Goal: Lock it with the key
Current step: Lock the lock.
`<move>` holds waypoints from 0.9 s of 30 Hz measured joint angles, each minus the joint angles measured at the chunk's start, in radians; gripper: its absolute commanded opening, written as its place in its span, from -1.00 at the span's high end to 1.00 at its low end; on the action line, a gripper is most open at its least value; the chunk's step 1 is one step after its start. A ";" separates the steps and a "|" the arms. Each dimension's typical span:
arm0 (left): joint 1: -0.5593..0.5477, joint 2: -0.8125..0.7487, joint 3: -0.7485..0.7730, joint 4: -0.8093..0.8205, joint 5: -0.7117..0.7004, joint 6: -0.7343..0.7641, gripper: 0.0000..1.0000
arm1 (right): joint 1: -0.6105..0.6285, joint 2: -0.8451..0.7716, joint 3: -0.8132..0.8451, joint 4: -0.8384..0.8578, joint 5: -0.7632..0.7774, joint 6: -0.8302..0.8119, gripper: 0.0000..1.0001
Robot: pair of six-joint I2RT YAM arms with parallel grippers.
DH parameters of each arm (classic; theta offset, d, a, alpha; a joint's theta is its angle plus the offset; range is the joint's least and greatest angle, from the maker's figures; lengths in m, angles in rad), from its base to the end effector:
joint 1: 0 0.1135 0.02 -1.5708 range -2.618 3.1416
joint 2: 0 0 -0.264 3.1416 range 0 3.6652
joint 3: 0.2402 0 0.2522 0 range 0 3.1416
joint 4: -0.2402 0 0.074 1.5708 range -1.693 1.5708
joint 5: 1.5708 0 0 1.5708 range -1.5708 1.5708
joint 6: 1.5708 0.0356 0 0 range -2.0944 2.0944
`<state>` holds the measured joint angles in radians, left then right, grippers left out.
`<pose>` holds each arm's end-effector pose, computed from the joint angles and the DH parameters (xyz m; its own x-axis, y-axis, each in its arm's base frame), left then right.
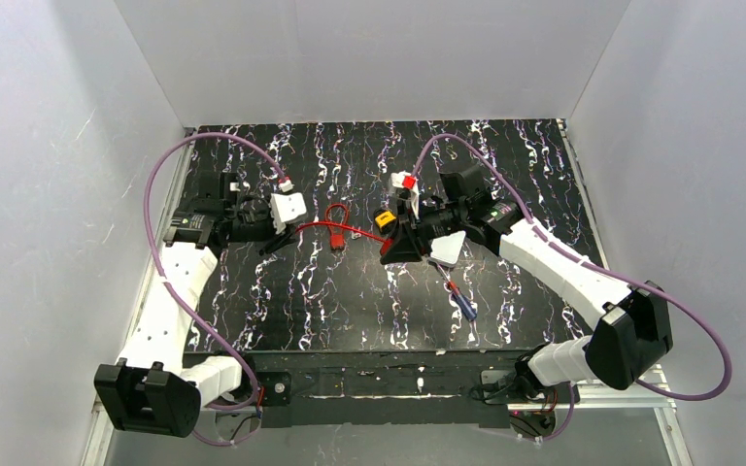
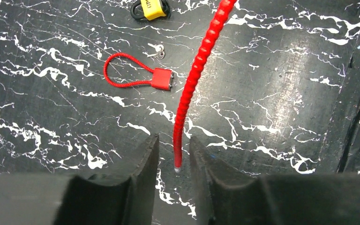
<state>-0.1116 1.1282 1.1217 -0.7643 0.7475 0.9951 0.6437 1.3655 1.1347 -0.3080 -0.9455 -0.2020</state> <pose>0.2200 -0.0490 0.3407 0.0981 0.6080 -0.7878 0.8891 0.3021 0.3439 0.2225 0.2030 0.3257 -0.2199 -0.3118 -0.9243 -0.9718 -0.0123 0.2354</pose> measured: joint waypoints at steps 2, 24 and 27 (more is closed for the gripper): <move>-0.005 0.002 -0.008 0.000 -0.004 0.000 0.67 | 0.000 0.000 0.003 -0.004 0.000 -0.004 0.97; -0.051 -0.032 -0.068 0.587 0.149 -1.196 1.00 | 0.037 0.119 -0.006 0.446 0.075 0.340 0.97; -0.064 -0.032 -0.069 0.645 0.116 -1.323 1.00 | 0.042 0.151 -0.006 0.560 0.088 0.430 0.97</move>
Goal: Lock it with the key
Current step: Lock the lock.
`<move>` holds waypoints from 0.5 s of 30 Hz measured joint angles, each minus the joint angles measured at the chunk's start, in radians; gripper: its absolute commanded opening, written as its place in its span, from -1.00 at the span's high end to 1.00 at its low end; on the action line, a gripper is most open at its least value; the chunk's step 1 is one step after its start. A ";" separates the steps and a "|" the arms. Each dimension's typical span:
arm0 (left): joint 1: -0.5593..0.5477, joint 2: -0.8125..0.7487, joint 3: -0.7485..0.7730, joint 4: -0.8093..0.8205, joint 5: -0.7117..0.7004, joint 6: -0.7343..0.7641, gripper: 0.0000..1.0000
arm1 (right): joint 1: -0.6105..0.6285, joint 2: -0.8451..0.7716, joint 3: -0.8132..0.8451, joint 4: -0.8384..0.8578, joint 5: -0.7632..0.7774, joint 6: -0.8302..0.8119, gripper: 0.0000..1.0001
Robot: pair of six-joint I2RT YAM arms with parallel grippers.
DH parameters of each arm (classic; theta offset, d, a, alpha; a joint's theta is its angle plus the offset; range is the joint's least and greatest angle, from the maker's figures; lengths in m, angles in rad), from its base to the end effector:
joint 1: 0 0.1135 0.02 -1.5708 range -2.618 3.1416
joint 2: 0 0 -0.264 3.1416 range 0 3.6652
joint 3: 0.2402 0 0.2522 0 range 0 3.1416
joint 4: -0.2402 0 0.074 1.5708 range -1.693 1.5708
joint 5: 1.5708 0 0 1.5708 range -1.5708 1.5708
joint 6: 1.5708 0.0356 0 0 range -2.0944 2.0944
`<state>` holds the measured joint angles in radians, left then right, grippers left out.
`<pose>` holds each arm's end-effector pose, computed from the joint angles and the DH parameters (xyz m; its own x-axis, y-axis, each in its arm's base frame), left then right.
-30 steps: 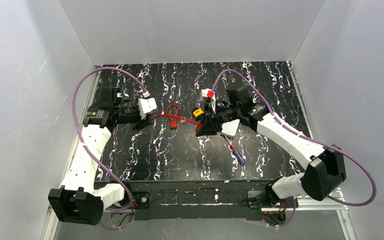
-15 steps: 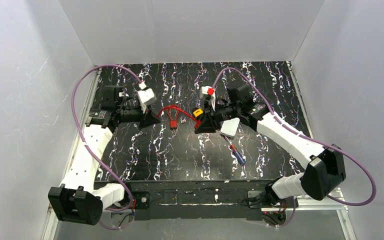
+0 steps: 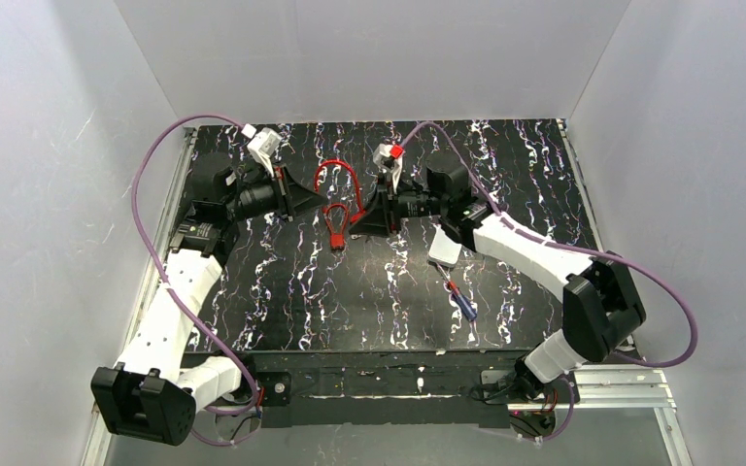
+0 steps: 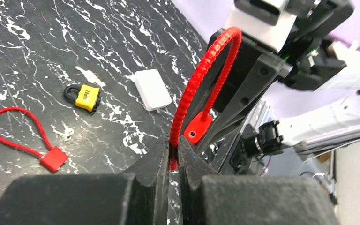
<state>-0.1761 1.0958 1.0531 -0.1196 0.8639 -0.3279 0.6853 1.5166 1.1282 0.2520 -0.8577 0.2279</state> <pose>0.2339 -0.0691 0.3821 -0.4252 -0.1368 -0.8947 0.7559 0.4900 -0.4341 0.2551 0.2433 0.3266 -0.3272 -0.0765 -0.9419 -0.9447 0.0509 0.3240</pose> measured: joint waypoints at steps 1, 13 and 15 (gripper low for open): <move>-0.003 0.000 0.000 0.017 -0.010 -0.035 1.00 | 0.002 0.010 0.000 0.036 0.003 0.028 0.97; -0.034 0.010 -0.045 0.136 -0.058 -0.256 1.00 | 0.021 0.044 -0.026 0.240 0.019 0.176 0.97; -0.036 0.010 -0.050 0.138 -0.064 -0.269 1.00 | 0.030 0.048 -0.026 0.249 0.019 0.183 0.97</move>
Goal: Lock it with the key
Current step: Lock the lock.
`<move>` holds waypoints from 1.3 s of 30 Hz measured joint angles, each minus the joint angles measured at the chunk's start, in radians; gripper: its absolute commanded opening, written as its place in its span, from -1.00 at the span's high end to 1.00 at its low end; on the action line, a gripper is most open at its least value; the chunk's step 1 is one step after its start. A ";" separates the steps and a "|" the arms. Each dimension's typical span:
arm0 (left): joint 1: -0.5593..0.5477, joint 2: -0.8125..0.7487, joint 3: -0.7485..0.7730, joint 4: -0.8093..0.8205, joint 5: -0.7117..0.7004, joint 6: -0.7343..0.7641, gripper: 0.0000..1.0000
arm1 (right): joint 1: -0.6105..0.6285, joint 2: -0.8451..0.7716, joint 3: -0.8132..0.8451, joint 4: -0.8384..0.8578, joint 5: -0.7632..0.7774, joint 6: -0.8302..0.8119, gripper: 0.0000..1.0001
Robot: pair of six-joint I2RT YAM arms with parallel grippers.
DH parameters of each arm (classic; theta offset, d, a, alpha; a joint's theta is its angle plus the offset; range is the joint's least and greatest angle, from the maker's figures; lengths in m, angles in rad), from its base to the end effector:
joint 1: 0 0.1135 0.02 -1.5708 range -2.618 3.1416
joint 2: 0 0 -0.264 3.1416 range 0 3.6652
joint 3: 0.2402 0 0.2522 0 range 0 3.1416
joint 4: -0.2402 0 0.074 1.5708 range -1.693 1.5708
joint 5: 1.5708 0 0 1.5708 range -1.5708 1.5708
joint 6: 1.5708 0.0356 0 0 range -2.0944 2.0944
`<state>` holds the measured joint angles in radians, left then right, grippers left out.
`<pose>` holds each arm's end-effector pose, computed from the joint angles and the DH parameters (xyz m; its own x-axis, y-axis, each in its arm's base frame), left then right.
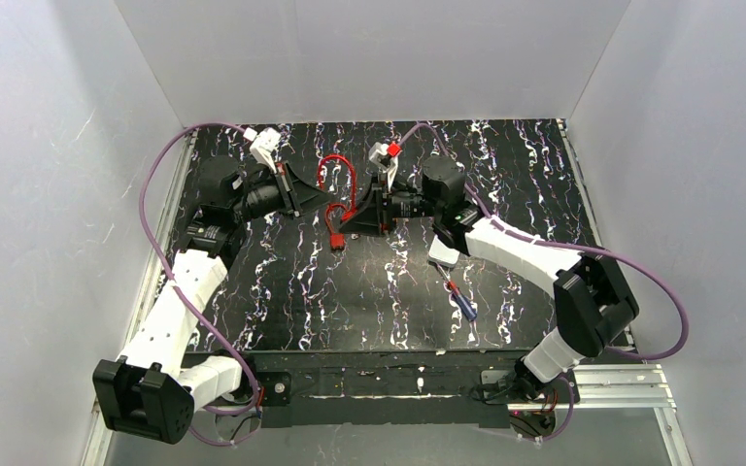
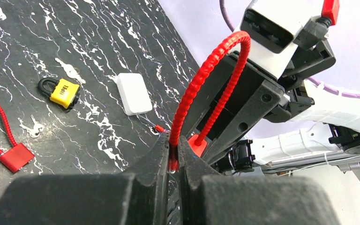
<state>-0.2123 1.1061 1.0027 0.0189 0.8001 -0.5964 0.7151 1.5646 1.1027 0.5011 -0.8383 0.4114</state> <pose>0.2390 -0.0776 0.3756 -0.5432 -0.2832 -0.7904 0.6533 0.4488 -0.6098 0.2561 0.2574 0.3259 -0.3725 0.0307 -0.9275 -0.9279 0.0060 0.3729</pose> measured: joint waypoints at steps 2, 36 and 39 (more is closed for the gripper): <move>0.000 0.000 -0.003 0.003 -0.001 -0.008 1.00 | 0.009 0.003 0.000 0.002 0.000 0.002 0.97; -0.054 -0.014 -0.080 0.045 0.001 0.000 1.00 | 0.038 0.032 0.000 -0.037 -0.002 -0.021 0.97; -0.058 -0.018 -0.083 0.050 0.001 0.010 1.00 | 0.037 0.032 0.000 -0.038 -0.002 -0.021 0.97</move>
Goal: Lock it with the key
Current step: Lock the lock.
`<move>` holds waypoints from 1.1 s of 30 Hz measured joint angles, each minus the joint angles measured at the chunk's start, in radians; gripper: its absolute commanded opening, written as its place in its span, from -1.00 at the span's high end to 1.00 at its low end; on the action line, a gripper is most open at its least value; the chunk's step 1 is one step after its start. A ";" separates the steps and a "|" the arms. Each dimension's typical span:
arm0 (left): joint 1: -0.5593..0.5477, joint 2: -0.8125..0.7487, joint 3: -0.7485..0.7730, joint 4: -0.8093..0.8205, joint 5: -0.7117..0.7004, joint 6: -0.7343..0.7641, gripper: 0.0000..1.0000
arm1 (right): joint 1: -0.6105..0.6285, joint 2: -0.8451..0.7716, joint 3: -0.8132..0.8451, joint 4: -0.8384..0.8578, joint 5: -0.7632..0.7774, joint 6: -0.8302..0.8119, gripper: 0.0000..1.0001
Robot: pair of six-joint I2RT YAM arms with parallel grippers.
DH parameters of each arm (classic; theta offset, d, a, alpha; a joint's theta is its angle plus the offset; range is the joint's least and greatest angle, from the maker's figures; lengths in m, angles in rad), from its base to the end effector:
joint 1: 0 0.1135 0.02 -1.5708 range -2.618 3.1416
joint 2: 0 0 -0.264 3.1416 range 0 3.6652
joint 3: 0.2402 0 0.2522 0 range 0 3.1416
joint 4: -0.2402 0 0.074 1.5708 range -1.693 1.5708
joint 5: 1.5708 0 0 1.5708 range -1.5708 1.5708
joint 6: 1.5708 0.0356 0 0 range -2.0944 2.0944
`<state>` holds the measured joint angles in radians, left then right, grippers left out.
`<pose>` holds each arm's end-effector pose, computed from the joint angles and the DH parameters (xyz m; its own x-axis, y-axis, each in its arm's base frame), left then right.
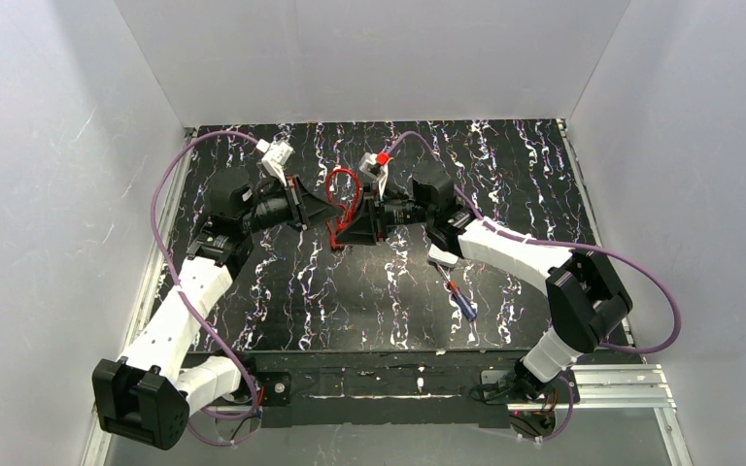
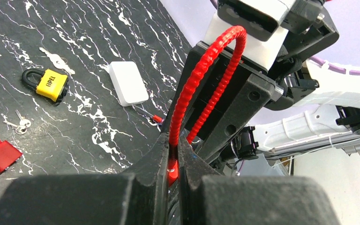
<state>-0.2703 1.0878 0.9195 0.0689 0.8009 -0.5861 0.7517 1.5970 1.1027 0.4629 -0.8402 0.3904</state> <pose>0.2314 -0.0906 0.3556 -0.5633 -0.2434 -0.7896 0.6755 0.4146 -0.6097 0.2513 0.2712 0.3109 -0.4016 -0.0278 -0.9154 -0.9156 -0.0111 0.4020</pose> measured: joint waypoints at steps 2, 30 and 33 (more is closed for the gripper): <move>-0.002 -0.010 -0.013 0.008 0.000 0.011 1.00 | -0.005 0.000 0.000 -0.005 -0.001 0.000 0.97; 0.053 -0.043 -0.037 0.058 0.257 0.045 -0.14 | -0.059 -0.044 -0.042 -0.056 -0.021 -0.040 0.97; 0.070 -0.063 -0.018 0.084 0.284 0.026 -0.24 | -0.058 -0.053 -0.103 0.003 -0.034 -0.006 0.97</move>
<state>-0.2005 1.0248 0.9012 0.1528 1.0847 -0.5602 0.6941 1.5444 1.0000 0.4660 -0.8745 0.3840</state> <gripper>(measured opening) 0.582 0.326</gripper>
